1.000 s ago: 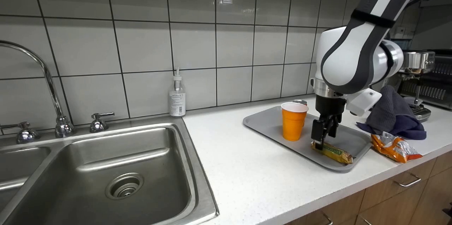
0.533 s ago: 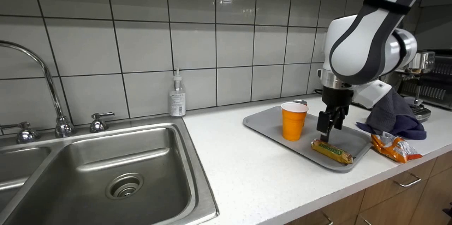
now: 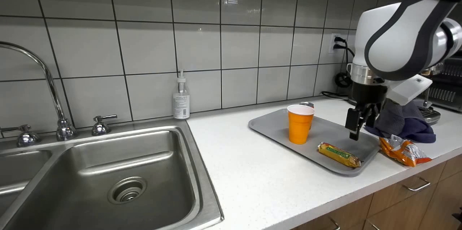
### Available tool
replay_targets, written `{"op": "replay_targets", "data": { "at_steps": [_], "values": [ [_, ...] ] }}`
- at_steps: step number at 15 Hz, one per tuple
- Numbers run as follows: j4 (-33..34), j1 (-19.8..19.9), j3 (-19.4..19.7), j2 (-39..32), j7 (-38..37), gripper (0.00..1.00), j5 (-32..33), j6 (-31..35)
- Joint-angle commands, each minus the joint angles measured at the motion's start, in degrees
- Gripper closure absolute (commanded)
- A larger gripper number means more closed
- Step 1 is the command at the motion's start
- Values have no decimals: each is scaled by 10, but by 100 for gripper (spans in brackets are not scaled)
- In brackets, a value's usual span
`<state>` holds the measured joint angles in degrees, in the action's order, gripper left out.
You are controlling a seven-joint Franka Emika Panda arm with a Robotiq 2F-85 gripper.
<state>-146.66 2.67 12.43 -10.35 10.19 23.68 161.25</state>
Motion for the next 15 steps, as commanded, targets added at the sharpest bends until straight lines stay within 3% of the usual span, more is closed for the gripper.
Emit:
{"op": "replay_targets", "data": {
  "at_steps": [1,9,15],
  "values": [
    [-27,3,29,39,-65,0,61,-4],
    [-40,17,65,55,-196,0,170,-8],
    [-47,38,76,48,-276,0,195,-3]
  ]
}}
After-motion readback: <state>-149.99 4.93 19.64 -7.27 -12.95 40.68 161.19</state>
